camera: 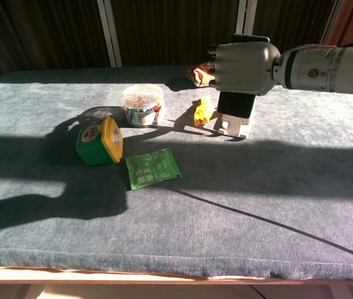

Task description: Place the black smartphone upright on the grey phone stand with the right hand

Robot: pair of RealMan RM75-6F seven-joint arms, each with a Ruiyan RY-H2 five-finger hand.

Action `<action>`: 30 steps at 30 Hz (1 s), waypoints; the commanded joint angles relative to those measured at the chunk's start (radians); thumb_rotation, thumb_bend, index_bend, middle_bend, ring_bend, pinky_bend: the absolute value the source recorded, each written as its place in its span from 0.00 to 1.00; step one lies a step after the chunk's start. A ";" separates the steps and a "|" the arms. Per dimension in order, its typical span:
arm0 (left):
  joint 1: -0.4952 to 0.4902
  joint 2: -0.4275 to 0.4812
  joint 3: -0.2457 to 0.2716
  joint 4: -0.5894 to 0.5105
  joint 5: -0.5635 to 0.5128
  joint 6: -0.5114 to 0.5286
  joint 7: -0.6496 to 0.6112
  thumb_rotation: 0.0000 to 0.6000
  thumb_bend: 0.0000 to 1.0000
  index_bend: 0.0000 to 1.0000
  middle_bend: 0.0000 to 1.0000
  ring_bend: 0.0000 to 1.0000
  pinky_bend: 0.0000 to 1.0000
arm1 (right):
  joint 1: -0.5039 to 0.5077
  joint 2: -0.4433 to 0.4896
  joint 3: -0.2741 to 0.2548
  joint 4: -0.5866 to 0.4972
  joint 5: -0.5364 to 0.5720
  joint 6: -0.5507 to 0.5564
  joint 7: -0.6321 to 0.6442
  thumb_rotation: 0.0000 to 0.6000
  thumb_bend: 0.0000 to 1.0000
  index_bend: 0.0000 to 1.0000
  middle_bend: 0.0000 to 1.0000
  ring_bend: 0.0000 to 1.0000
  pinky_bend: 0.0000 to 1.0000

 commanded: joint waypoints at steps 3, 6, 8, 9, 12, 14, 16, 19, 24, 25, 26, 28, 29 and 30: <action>-0.002 0.002 0.001 0.001 0.003 -0.004 -0.002 1.00 0.40 0.00 0.00 0.00 0.00 | 0.004 -0.009 -0.009 0.006 -0.004 -0.014 -0.015 1.00 0.32 0.96 0.67 0.46 0.36; -0.002 0.003 0.003 0.002 0.008 -0.003 -0.004 1.00 0.40 0.00 0.00 0.00 0.00 | 0.004 -0.012 -0.011 0.007 -0.001 -0.022 -0.025 1.00 0.32 0.96 0.67 0.46 0.36; -0.002 0.003 0.005 0.002 0.012 -0.003 -0.004 1.00 0.39 0.00 0.00 0.00 0.00 | 0.001 -0.015 -0.010 0.007 0.006 -0.027 -0.033 1.00 0.32 0.96 0.67 0.46 0.36; -0.003 0.003 0.006 0.002 0.014 -0.004 -0.004 1.00 0.40 0.00 0.00 0.00 0.00 | 0.000 -0.017 -0.011 0.006 0.007 -0.029 -0.036 1.00 0.32 0.96 0.67 0.46 0.36; -0.004 0.003 0.009 0.002 0.021 -0.004 -0.004 1.00 0.40 0.00 0.00 0.00 0.00 | -0.003 -0.025 -0.013 0.007 0.011 -0.034 -0.041 1.00 0.32 0.96 0.67 0.46 0.36; -0.004 0.004 0.008 0.002 0.020 -0.003 -0.006 1.00 0.40 0.00 0.00 0.00 0.00 | -0.004 -0.030 -0.014 0.010 0.014 -0.037 -0.042 1.00 0.32 0.96 0.67 0.46 0.36; -0.002 0.004 0.007 0.003 0.021 0.000 -0.008 1.00 0.40 0.00 0.00 0.00 0.00 | -0.005 -0.037 -0.014 0.016 0.018 -0.042 -0.042 1.00 0.32 0.96 0.67 0.46 0.36; -0.002 0.004 0.008 0.004 0.023 0.001 -0.010 1.00 0.40 0.00 0.00 0.00 0.00 | -0.002 -0.047 -0.016 0.025 0.019 -0.048 -0.044 1.00 0.32 0.96 0.67 0.46 0.36; -0.004 0.004 0.011 0.003 0.028 -0.002 -0.009 1.00 0.40 0.00 0.00 0.00 0.00 | -0.002 -0.063 -0.018 0.038 0.019 -0.049 -0.043 1.00 0.32 0.96 0.67 0.46 0.36; -0.004 0.004 0.012 0.003 0.030 -0.002 -0.009 1.00 0.40 0.00 0.00 0.00 0.00 | -0.003 -0.068 -0.018 0.041 0.022 -0.049 -0.041 1.00 0.32 0.96 0.67 0.46 0.36; -0.004 0.004 0.012 0.003 0.031 -0.002 -0.010 1.00 0.40 0.00 0.00 0.00 0.00 | -0.004 -0.071 -0.017 0.044 0.024 -0.050 -0.042 1.00 0.32 0.96 0.67 0.46 0.36; -0.004 0.005 0.013 0.004 0.033 -0.001 -0.011 1.00 0.40 0.00 0.00 0.00 0.00 | -0.005 -0.078 -0.017 0.051 0.026 -0.050 -0.042 1.00 0.32 0.96 0.67 0.46 0.36; -0.004 0.005 0.013 0.004 0.034 0.000 -0.011 1.00 0.40 0.00 0.00 0.00 0.00 | -0.005 -0.080 -0.017 0.052 0.026 -0.050 -0.040 1.00 0.32 0.96 0.67 0.46 0.36; -0.004 0.005 0.014 0.004 0.036 0.000 -0.012 1.00 0.40 0.00 0.00 0.00 0.00 | -0.005 -0.081 -0.017 0.054 0.028 -0.049 -0.039 1.00 0.32 0.96 0.67 0.46 0.36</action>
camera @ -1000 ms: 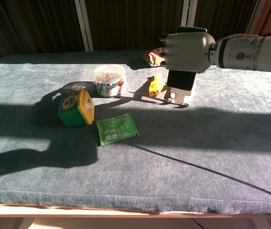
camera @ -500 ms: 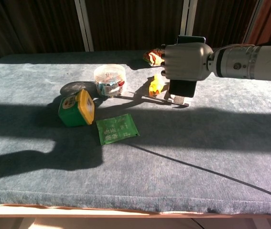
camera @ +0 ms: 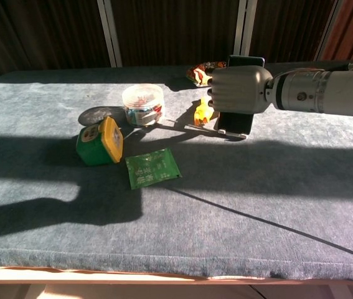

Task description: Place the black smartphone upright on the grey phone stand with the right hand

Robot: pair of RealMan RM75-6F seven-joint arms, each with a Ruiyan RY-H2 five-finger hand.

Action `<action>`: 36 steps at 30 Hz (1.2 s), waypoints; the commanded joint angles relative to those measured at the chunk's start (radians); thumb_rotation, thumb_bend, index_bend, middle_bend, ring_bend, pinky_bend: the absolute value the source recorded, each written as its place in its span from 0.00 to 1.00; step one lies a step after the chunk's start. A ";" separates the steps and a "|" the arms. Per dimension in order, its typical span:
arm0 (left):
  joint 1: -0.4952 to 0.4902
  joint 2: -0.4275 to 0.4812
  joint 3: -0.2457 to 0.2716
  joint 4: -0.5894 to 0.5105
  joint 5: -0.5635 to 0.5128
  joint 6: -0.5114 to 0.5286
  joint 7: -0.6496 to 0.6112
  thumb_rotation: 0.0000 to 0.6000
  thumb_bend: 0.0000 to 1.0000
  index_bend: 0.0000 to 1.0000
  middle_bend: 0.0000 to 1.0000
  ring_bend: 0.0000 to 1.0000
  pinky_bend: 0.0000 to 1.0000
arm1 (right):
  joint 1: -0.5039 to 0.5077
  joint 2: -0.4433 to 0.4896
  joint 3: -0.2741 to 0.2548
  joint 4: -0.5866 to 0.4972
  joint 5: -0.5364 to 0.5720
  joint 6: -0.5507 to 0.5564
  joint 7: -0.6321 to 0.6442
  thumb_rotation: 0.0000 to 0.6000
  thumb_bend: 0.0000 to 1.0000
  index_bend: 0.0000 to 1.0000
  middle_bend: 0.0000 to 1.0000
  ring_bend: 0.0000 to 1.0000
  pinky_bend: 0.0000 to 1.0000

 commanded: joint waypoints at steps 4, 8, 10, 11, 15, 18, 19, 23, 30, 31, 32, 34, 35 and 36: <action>-0.002 -0.001 0.004 0.001 0.007 -0.003 0.001 1.00 0.40 0.00 0.00 0.00 0.00 | -0.001 -0.003 0.001 0.005 0.005 0.002 0.004 1.00 0.32 0.92 0.67 0.46 0.36; -0.003 -0.001 0.005 0.001 0.008 -0.005 0.002 1.00 0.40 0.00 0.00 0.00 0.00 | 0.000 -0.001 -0.001 0.004 0.005 -0.001 -0.001 1.00 0.32 0.74 0.64 0.44 0.36; -0.003 -0.001 0.005 0.001 0.008 -0.004 0.002 1.00 0.40 0.00 0.00 0.00 0.00 | -0.001 -0.001 0.002 0.004 0.010 -0.004 -0.007 1.00 0.32 0.61 0.58 0.41 0.36; -0.003 -0.001 0.004 0.001 0.008 -0.004 0.002 1.00 0.40 0.00 0.00 0.00 0.00 | -0.001 -0.002 0.003 0.003 0.013 -0.006 -0.010 1.00 0.32 0.54 0.54 0.39 0.35; -0.003 -0.001 0.005 0.001 0.009 -0.003 0.003 1.00 0.40 0.00 0.00 0.00 0.00 | -0.001 -0.002 0.007 -0.001 0.021 -0.009 -0.021 1.00 0.32 0.38 0.46 0.33 0.34; -0.003 -0.001 0.005 0.002 0.009 -0.003 0.002 1.00 0.40 0.00 0.00 0.00 0.00 | -0.004 -0.002 0.012 -0.005 0.029 -0.008 -0.035 1.00 0.32 0.32 0.44 0.31 0.33; -0.003 0.000 0.005 0.002 0.009 -0.003 0.001 1.00 0.40 0.00 0.00 0.00 0.00 | -0.005 -0.002 0.015 -0.008 0.034 -0.009 -0.040 1.00 0.32 0.30 0.43 0.31 0.33; -0.003 0.000 0.006 0.003 0.011 -0.002 -0.001 1.00 0.40 0.00 0.00 0.00 0.00 | -0.008 0.001 0.020 -0.016 0.046 -0.011 -0.058 1.00 0.32 0.23 0.40 0.29 0.31; -0.002 0.000 0.007 0.003 0.013 0.001 -0.002 1.00 0.40 0.00 0.00 0.00 0.00 | -0.006 0.005 0.020 -0.028 0.054 -0.018 -0.070 1.00 0.32 0.18 0.39 0.28 0.31; -0.002 0.000 0.007 0.003 0.013 0.002 -0.002 1.00 0.40 0.00 0.00 0.00 0.00 | -0.006 0.007 0.022 -0.030 0.056 -0.016 -0.072 1.00 0.32 0.16 0.38 0.27 0.31; -0.002 0.000 0.007 0.003 0.013 0.002 -0.003 1.00 0.40 0.00 0.00 0.00 0.00 | -0.007 0.008 0.024 -0.031 0.058 -0.014 -0.075 1.00 0.32 0.13 0.37 0.26 0.31; -0.002 0.000 0.006 0.004 0.013 0.002 -0.004 1.00 0.40 0.00 0.00 0.00 0.00 | -0.010 0.014 0.032 -0.041 0.065 -0.002 -0.087 1.00 0.32 0.08 0.34 0.24 0.30; -0.002 0.000 0.006 0.004 0.012 0.002 -0.004 1.00 0.40 0.00 0.00 0.00 0.00 | -0.013 0.018 0.037 -0.051 0.069 0.007 -0.091 1.00 0.32 0.06 0.32 0.22 0.29; -0.002 0.001 0.005 0.005 0.011 0.001 -0.005 1.00 0.40 0.00 0.00 0.00 0.00 | -0.018 0.025 0.044 -0.067 0.073 0.022 -0.091 1.00 0.32 0.05 0.31 0.22 0.29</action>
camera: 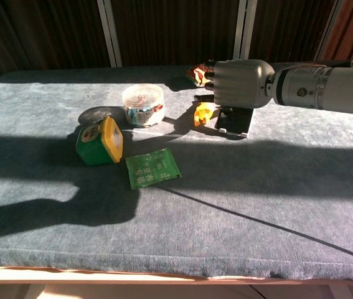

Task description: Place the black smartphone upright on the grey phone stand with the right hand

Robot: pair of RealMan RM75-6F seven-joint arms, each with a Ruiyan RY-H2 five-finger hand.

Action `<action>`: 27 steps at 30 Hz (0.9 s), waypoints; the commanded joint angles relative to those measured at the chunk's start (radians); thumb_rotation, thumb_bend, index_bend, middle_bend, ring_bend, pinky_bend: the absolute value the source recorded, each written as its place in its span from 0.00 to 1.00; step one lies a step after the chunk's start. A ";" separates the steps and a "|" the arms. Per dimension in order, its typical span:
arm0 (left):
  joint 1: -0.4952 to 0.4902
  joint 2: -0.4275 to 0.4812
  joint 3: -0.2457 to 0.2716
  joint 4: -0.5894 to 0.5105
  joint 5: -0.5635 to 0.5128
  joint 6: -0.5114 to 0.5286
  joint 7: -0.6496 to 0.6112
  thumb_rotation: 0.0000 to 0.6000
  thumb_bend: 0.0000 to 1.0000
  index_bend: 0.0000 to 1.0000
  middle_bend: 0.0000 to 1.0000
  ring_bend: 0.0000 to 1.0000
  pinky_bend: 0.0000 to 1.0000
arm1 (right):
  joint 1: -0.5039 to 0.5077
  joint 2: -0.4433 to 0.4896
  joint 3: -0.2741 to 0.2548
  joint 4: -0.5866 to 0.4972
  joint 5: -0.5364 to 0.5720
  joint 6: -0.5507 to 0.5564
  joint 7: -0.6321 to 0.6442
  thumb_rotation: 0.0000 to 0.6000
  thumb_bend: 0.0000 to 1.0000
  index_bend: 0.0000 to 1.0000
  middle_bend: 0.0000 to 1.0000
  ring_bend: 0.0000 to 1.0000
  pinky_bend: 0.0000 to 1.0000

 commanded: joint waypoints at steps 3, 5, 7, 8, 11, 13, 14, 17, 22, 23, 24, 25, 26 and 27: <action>0.002 0.002 -0.002 0.000 -0.004 0.003 -0.005 1.00 0.40 0.00 0.00 0.00 0.00 | -0.043 0.045 0.037 -0.116 0.021 0.111 0.058 1.00 0.31 0.03 0.30 0.20 0.27; 0.005 0.003 -0.002 0.000 -0.004 0.009 -0.008 1.00 0.40 0.00 0.00 0.00 0.00 | -0.089 0.073 0.054 -0.202 0.039 0.192 0.127 1.00 0.30 0.01 0.27 0.18 0.26; 0.007 0.003 -0.003 0.000 -0.003 0.014 -0.010 1.00 0.40 0.00 0.00 0.00 0.00 | -0.139 0.102 0.063 -0.293 0.057 0.261 0.182 1.00 0.28 0.00 0.22 0.13 0.23; 0.008 0.003 -0.003 0.000 -0.002 0.017 -0.010 1.00 0.40 0.00 0.00 0.00 0.00 | -0.169 0.122 0.064 -0.347 0.066 0.299 0.199 1.00 0.27 0.00 0.19 0.11 0.21; 0.012 0.002 -0.004 0.001 0.000 0.026 -0.009 1.00 0.40 0.00 0.00 0.00 0.00 | -0.285 0.181 0.052 -0.514 0.086 0.447 0.209 1.00 0.27 0.00 0.11 0.04 0.16; 0.014 0.000 -0.005 0.002 -0.001 0.029 -0.003 1.00 0.40 0.00 0.00 0.00 0.00 | -0.386 0.224 0.029 -0.628 0.099 0.564 0.229 1.00 0.27 0.00 0.08 0.02 0.12; 0.015 -0.001 -0.005 0.001 -0.003 0.030 0.000 1.00 0.40 0.00 0.00 0.00 0.00 | -0.430 0.239 0.016 -0.669 0.103 0.614 0.253 1.00 0.27 0.00 0.06 0.01 0.10; 0.020 -0.004 -0.007 -0.001 -0.005 0.041 0.007 1.00 0.40 0.00 0.00 0.00 0.00 | -0.568 0.274 -0.033 -0.737 0.113 0.750 0.399 1.00 0.27 0.00 0.03 0.00 0.06; 0.024 -0.013 -0.008 0.002 0.001 0.051 0.017 1.00 0.40 0.00 0.00 0.00 0.00 | -0.718 0.300 -0.094 -0.668 0.129 0.838 0.725 1.00 0.27 0.00 0.00 0.00 0.02; 0.022 -0.016 -0.008 0.004 0.003 0.050 0.021 1.00 0.40 0.00 0.00 0.00 0.00 | -0.741 0.296 -0.096 -0.638 0.144 0.840 0.790 1.00 0.27 0.00 0.00 0.00 0.02; 0.021 -0.018 -0.007 0.004 0.005 0.049 0.026 1.00 0.40 0.00 0.00 0.00 0.00 | -0.757 0.293 -0.096 -0.618 0.160 0.835 0.832 1.00 0.27 0.00 0.00 0.00 0.01; 0.021 -0.021 -0.007 0.004 0.006 0.048 0.032 1.00 0.40 0.00 0.00 0.00 0.00 | -0.768 0.292 -0.097 -0.600 0.175 0.822 0.865 1.00 0.27 0.00 0.00 0.00 0.01; 0.020 -0.024 -0.005 0.002 0.007 0.044 0.044 1.00 0.40 0.00 0.00 0.00 0.00 | -0.779 0.305 -0.107 -0.583 0.198 0.785 0.895 1.00 0.27 0.00 0.00 0.00 0.01; 0.020 -0.026 -0.004 0.000 0.009 0.044 0.051 1.00 0.40 0.00 0.00 0.00 0.00 | -0.776 0.322 -0.117 -0.579 0.197 0.755 0.905 1.00 0.27 0.00 0.00 0.00 0.00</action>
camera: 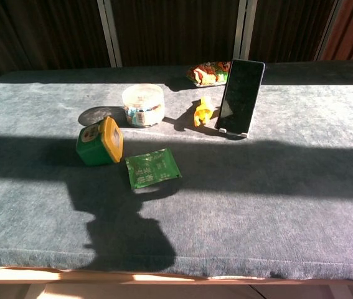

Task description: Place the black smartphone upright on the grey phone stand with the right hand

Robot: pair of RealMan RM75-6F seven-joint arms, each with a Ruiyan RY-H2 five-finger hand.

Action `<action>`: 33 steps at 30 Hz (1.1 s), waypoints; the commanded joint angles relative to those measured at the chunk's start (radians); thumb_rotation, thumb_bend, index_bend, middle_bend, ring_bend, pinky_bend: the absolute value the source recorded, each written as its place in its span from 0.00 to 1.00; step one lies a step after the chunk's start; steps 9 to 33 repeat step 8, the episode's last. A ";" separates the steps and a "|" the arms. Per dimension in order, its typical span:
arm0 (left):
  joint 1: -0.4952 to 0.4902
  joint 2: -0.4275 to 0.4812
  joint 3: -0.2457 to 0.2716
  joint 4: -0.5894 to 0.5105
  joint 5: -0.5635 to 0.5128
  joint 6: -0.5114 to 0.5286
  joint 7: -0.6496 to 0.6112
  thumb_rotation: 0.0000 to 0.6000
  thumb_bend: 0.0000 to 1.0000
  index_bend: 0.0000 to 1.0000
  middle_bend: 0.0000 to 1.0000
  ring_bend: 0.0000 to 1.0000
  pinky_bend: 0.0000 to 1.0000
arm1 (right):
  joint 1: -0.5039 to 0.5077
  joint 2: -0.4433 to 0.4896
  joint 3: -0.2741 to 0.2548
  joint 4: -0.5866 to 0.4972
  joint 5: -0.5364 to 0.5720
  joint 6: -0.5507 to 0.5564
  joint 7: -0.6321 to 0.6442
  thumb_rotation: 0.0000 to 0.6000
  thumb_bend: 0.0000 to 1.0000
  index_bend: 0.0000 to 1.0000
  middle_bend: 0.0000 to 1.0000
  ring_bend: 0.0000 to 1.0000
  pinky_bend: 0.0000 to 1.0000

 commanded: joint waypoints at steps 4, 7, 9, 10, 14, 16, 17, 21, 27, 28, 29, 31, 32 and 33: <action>0.000 -0.011 0.003 -0.014 0.000 -0.004 0.041 1.00 0.39 0.00 0.00 0.00 0.00 | -0.118 0.075 -0.033 0.084 0.053 -0.026 0.246 1.00 0.27 0.00 0.00 0.00 0.00; 0.002 -0.012 0.003 -0.017 -0.001 -0.002 0.046 1.00 0.40 0.00 0.00 0.00 0.00 | -0.129 0.077 -0.026 0.079 0.043 -0.022 0.253 1.00 0.27 0.00 0.00 0.00 0.00; 0.002 -0.012 0.003 -0.017 -0.001 -0.002 0.046 1.00 0.40 0.00 0.00 0.00 0.00 | -0.132 0.078 -0.025 0.077 0.035 -0.022 0.252 1.00 0.27 0.00 0.00 0.00 0.00; 0.002 -0.012 0.003 -0.017 -0.001 -0.002 0.046 1.00 0.40 0.00 0.00 0.00 0.00 | -0.132 0.078 -0.025 0.077 0.035 -0.022 0.252 1.00 0.27 0.00 0.00 0.00 0.00; 0.002 -0.012 0.003 -0.017 -0.001 -0.002 0.046 1.00 0.40 0.00 0.00 0.00 0.00 | -0.132 0.078 -0.025 0.077 0.035 -0.022 0.252 1.00 0.27 0.00 0.00 0.00 0.00; 0.002 -0.012 0.003 -0.017 -0.001 -0.002 0.046 1.00 0.40 0.00 0.00 0.00 0.00 | -0.132 0.078 -0.025 0.077 0.035 -0.022 0.252 1.00 0.27 0.00 0.00 0.00 0.00; 0.002 -0.012 0.003 -0.017 -0.001 -0.002 0.046 1.00 0.40 0.00 0.00 0.00 0.00 | -0.132 0.078 -0.025 0.077 0.035 -0.022 0.252 1.00 0.27 0.00 0.00 0.00 0.00; 0.002 -0.012 0.003 -0.017 -0.001 -0.002 0.046 1.00 0.40 0.00 0.00 0.00 0.00 | -0.132 0.078 -0.025 0.077 0.035 -0.022 0.252 1.00 0.27 0.00 0.00 0.00 0.00; 0.002 -0.012 0.003 -0.017 -0.001 -0.002 0.046 1.00 0.40 0.00 0.00 0.00 0.00 | -0.132 0.078 -0.025 0.077 0.035 -0.022 0.252 1.00 0.27 0.00 0.00 0.00 0.00; 0.002 -0.012 0.003 -0.017 -0.001 -0.002 0.046 1.00 0.40 0.00 0.00 0.00 0.00 | -0.132 0.078 -0.025 0.077 0.035 -0.022 0.252 1.00 0.27 0.00 0.00 0.00 0.00; 0.002 -0.012 0.003 -0.017 -0.001 -0.002 0.046 1.00 0.40 0.00 0.00 0.00 0.00 | -0.132 0.078 -0.025 0.077 0.035 -0.022 0.252 1.00 0.27 0.00 0.00 0.00 0.00; 0.002 -0.012 0.003 -0.017 -0.001 -0.002 0.046 1.00 0.40 0.00 0.00 0.00 0.00 | -0.132 0.078 -0.025 0.077 0.035 -0.022 0.252 1.00 0.27 0.00 0.00 0.00 0.00; 0.002 -0.012 0.003 -0.017 -0.001 -0.002 0.046 1.00 0.40 0.00 0.00 0.00 0.00 | -0.132 0.078 -0.025 0.077 0.035 -0.022 0.252 1.00 0.27 0.00 0.00 0.00 0.00; 0.002 -0.012 0.003 -0.017 -0.001 -0.002 0.046 1.00 0.40 0.00 0.00 0.00 0.00 | -0.132 0.078 -0.025 0.077 0.035 -0.022 0.252 1.00 0.27 0.00 0.00 0.00 0.00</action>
